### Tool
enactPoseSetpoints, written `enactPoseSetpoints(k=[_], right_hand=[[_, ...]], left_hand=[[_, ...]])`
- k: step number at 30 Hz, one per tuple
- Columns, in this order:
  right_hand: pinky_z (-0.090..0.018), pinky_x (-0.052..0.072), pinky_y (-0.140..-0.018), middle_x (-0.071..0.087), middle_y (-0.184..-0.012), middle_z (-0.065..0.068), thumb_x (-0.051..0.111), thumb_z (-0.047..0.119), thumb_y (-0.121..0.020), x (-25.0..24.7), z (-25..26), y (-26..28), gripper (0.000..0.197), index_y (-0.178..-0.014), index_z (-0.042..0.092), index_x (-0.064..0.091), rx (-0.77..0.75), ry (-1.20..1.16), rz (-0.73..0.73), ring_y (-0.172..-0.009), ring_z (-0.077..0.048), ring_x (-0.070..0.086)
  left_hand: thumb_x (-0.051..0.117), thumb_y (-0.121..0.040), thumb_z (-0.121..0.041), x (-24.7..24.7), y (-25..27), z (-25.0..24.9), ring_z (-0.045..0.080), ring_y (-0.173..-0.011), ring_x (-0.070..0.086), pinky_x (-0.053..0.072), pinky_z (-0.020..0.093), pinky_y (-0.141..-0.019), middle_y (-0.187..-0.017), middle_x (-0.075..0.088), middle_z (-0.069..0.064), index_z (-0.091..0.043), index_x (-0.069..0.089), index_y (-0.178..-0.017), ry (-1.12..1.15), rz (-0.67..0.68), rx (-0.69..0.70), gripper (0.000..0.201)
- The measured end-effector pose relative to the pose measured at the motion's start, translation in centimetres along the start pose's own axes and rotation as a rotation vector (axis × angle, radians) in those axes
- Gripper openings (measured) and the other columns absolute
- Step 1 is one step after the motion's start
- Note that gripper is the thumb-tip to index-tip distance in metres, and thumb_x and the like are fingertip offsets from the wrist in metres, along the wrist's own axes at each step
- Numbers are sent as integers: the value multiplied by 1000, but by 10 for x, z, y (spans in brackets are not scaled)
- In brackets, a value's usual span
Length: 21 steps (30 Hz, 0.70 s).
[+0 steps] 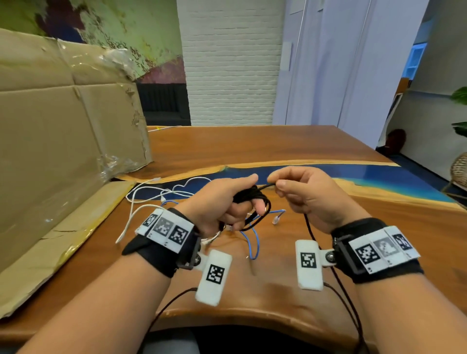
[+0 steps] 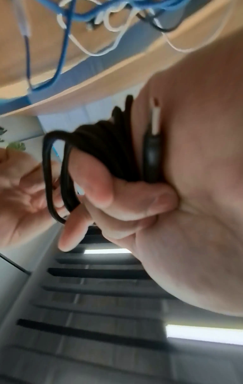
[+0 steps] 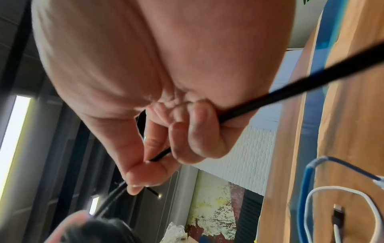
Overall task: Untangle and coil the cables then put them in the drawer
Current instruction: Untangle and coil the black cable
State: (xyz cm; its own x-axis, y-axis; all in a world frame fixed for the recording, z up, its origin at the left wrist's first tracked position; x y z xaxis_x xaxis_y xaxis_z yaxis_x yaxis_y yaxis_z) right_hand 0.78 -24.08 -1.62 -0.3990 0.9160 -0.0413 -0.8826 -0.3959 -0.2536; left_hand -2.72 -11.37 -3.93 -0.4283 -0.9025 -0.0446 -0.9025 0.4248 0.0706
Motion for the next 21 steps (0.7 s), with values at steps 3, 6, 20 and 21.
enactPoseSetpoints(k=[3,6,20,21], right_hand=[[-23,17,-46,58,-65,3,55,1,-100,9,-2,-2,26,-100,15,78,-13,-44,-35,-54,-11,28],[-29,35,-50,69,-65,5,59,2,-100,16,0,-2,22,-98,14,77,-67,25,-134,-57,-17,46],[-46,62,-81,78,-94,-15,59,8,-100,56,-6,0,21,-99,4,79,23,-131,-45,-81,-31,72],[-44,59,-82,76,-95,-16,55,11,-101,59,-8,2,25,-99,2,78,50,-212,-10,-83,-33,70]], left_hand=[[45,-96,-43,6,0,-6,11,-36,8,23,28,-43,-43,14,-9,-8,60,-71,241,51,32,46],[44,-98,-41,7,0,-11,11,-35,6,26,22,-37,-40,15,-11,-11,53,-69,411,57,65,43],[42,-98,-48,6,-1,-11,11,-34,5,20,21,-38,-43,8,-7,-13,53,-55,629,78,129,56],[41,-98,-48,2,-2,-11,11,-34,5,20,21,-38,-42,8,-7,-13,52,-55,614,56,128,57]])
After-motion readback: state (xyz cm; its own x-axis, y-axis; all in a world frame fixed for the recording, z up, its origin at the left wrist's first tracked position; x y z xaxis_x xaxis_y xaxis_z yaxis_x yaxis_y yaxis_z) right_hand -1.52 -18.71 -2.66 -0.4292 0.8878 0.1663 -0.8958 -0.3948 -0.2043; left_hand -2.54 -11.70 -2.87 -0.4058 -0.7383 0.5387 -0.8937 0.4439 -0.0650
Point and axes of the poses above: each hand's wrist, its own y-axis away from the middle knuckle, its own x-axis out of the palm, z = x × y, the point moved 10 cm from there along -y, towards the middle knuckle
